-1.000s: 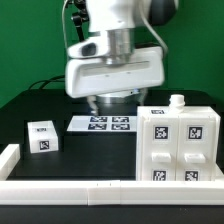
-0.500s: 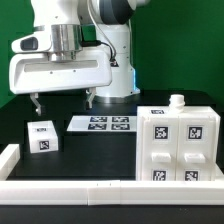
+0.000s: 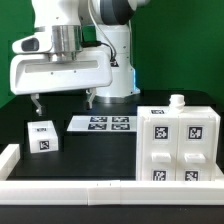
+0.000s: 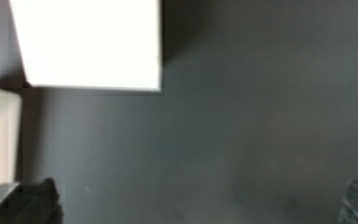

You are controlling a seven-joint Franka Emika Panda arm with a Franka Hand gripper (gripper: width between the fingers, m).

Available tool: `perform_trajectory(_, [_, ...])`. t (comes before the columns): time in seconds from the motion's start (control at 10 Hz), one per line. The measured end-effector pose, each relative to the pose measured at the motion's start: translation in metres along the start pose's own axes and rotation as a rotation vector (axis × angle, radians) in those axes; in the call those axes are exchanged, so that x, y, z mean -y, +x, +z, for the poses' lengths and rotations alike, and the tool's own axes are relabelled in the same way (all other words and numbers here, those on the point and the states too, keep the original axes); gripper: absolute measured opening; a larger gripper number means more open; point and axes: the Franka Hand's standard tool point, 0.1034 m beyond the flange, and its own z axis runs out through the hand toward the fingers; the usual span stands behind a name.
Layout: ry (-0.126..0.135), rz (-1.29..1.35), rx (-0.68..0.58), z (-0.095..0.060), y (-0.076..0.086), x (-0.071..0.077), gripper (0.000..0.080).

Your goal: Assemble cabinet

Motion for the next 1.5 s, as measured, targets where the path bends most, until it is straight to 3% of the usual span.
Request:
perform_trajectory(0.3, [0.044,0.050,0.072,0.015,-0.036,-0.026,0.0797])
perform_trajectory(0.4, [0.045,0.053,0.081,0.022,-0.044,-0.030,0.0797])
perform_trajectory(0.5, [0.041,0.055,0.086,0.029,-0.051,-0.029,0.0797])
perform_trajectory(0.7, [-0.001,0.035,0.064,0.038,-0.061,-0.026,0.0797])
perform_trajectory(1.3, [-0.046,0.009,0.043,0.052,-0.066,-0.031,0.0797])
perform_trajectory(1.5, [-0.033,0.015,0.060,0.063,-0.073,-0.029,0.0797])
